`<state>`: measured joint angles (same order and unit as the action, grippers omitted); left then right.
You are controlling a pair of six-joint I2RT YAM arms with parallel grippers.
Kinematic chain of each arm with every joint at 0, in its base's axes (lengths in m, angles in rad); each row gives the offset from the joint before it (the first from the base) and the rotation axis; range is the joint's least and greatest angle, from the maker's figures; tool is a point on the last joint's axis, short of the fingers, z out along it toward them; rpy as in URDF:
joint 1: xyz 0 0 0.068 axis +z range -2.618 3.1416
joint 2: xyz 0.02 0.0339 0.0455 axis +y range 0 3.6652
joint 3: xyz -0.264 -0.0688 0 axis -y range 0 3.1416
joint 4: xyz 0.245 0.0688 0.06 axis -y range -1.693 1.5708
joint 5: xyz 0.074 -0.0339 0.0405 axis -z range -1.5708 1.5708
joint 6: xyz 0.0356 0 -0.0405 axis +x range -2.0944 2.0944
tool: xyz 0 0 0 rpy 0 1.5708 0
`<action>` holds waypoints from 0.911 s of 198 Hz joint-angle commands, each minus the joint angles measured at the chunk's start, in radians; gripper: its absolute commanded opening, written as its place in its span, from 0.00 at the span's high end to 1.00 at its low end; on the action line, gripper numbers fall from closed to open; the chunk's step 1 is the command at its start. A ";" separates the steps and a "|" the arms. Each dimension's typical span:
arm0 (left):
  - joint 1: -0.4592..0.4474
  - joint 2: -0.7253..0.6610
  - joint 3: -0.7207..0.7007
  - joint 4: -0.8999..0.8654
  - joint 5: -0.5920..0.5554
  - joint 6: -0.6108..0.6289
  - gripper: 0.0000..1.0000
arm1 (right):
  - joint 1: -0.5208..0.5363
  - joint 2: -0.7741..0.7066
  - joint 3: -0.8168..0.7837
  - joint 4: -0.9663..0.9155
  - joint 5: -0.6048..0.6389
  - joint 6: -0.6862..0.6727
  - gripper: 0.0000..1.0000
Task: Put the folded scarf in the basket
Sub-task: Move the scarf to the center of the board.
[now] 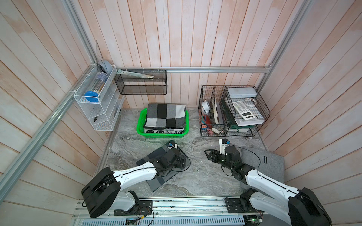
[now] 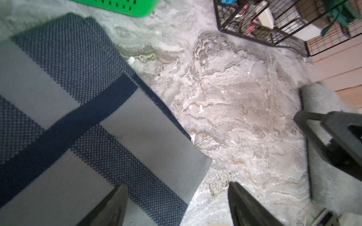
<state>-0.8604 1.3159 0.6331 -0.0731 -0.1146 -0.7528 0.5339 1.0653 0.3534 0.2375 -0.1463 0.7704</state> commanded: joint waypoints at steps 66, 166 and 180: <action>0.002 -0.277 -0.192 0.222 -0.311 0.196 0.05 | 0.157 0.422 0.280 0.080 -0.119 -0.072 0.30; 0.004 -0.317 -0.279 0.373 -0.270 0.372 0.08 | 0.243 0.752 0.501 0.014 -0.185 -0.090 0.45; 0.005 -0.325 -0.290 0.387 -0.255 0.393 0.09 | 0.255 0.761 0.500 0.030 -0.188 -0.082 0.52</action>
<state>-0.8593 1.0149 0.3603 0.2554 -0.3779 -0.4194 0.7666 1.8061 0.8318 0.2733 -0.3172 0.6853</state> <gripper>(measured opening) 0.918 0.520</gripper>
